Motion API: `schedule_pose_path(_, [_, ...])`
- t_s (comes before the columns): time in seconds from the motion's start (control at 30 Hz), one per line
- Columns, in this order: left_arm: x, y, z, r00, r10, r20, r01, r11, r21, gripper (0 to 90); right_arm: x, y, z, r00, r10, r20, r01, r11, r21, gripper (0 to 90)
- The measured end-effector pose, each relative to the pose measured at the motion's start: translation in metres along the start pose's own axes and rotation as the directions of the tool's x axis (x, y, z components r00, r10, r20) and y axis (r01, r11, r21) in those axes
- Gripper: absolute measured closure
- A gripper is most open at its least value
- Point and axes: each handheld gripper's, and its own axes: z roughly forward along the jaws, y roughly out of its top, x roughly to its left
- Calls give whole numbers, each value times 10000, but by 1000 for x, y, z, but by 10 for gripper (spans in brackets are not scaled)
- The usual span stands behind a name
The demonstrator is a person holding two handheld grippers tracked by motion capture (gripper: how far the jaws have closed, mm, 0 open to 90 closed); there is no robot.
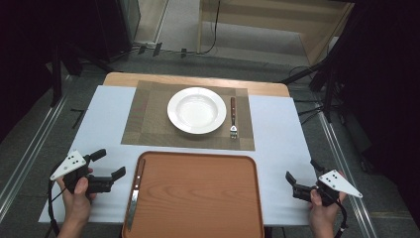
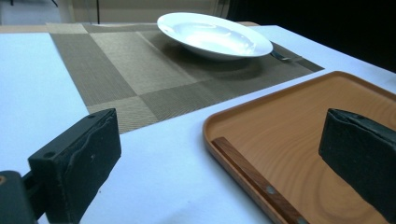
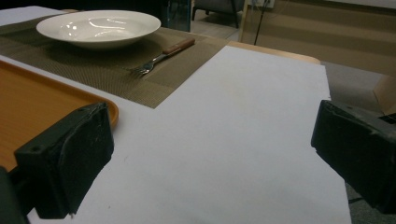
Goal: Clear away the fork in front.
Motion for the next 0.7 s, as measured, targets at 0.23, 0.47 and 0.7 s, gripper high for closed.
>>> schedule_pose_path(0.23, [6, 2, 0, 9995, 102, -291, -111, 9995, -308, 0, 6, 18, 2, 9997, 124, 207, -123, 9999, -35, 0])
schedule_pose_path(0.47, [7, 0, 1, 9993, 190, -308, -199, 9993, -308, 0, 9, 36, 13, 9997, 252, 34, -252, 9996, -84, 0])
schedule_pose_path(0.7, [6, -3, 1, 9998, 73, -204, -81, 9992, -394, 0, 13, 58, 32, 9998, 128, -178, -128, 9999, 24, 0])
